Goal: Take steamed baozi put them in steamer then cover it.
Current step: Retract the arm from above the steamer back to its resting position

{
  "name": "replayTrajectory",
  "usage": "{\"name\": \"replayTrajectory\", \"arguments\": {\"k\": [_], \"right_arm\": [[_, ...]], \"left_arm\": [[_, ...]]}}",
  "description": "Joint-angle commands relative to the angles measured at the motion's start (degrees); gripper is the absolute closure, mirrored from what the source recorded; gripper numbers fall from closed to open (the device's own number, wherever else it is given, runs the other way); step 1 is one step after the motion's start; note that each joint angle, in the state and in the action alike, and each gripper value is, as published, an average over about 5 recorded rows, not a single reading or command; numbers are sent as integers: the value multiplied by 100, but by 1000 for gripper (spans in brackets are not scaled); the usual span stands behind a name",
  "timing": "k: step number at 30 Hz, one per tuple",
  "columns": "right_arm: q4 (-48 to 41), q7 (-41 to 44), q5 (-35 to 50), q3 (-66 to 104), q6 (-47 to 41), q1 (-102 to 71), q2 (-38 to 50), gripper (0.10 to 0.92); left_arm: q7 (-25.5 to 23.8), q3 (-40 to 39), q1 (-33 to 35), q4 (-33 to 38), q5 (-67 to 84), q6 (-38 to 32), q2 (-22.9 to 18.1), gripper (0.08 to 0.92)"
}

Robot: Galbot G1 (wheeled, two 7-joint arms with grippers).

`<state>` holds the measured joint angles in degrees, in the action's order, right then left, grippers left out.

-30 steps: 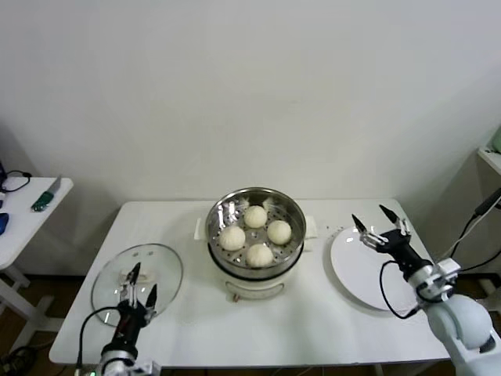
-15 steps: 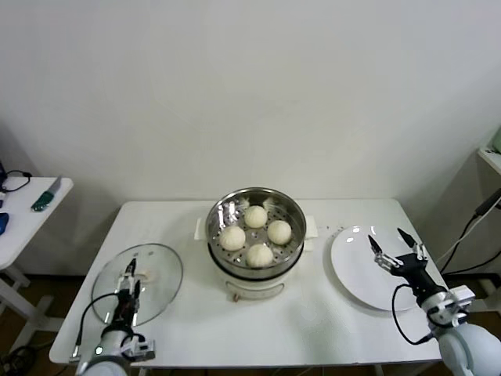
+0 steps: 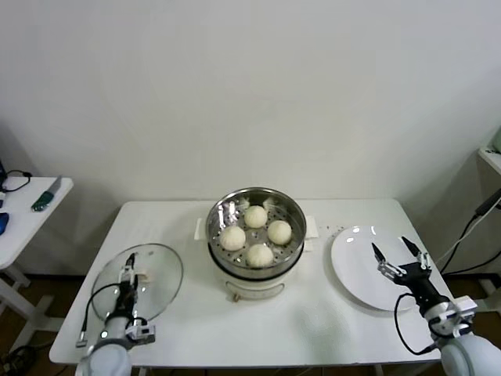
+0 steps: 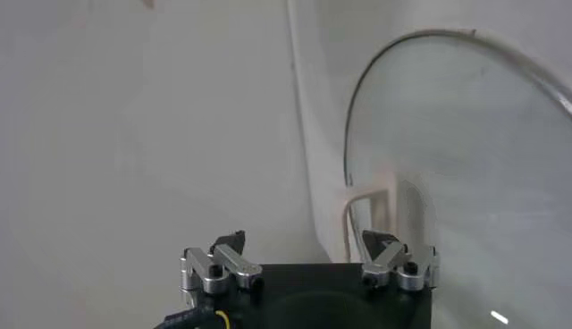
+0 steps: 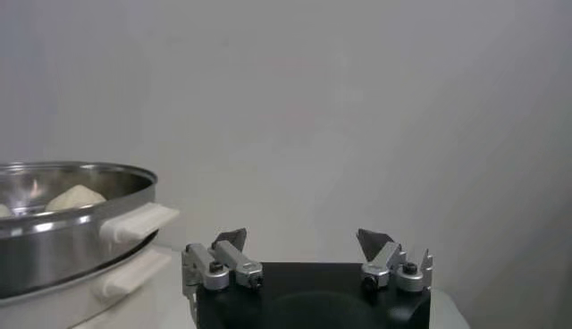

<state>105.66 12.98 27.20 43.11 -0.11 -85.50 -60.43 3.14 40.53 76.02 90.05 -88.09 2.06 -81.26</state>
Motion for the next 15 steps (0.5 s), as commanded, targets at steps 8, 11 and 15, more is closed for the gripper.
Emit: {"name": "replayTrajectory", "arguments": {"k": [8, 11, 15], "right_arm": [[13, 143, -234, 70, 47, -201, -168, 203], [0, 172, -287, 57, 57, -205, -200, 203], [-21, 195, -342, 36, 65, -199, -249, 203]], "left_arm": [[330, -50, -500, -644, 134, 96, 145, 177], [322, -80, -506, -632, 264, 94, 182, 177], [304, -95, -493, -629, 370, 65, 215, 186]]}}
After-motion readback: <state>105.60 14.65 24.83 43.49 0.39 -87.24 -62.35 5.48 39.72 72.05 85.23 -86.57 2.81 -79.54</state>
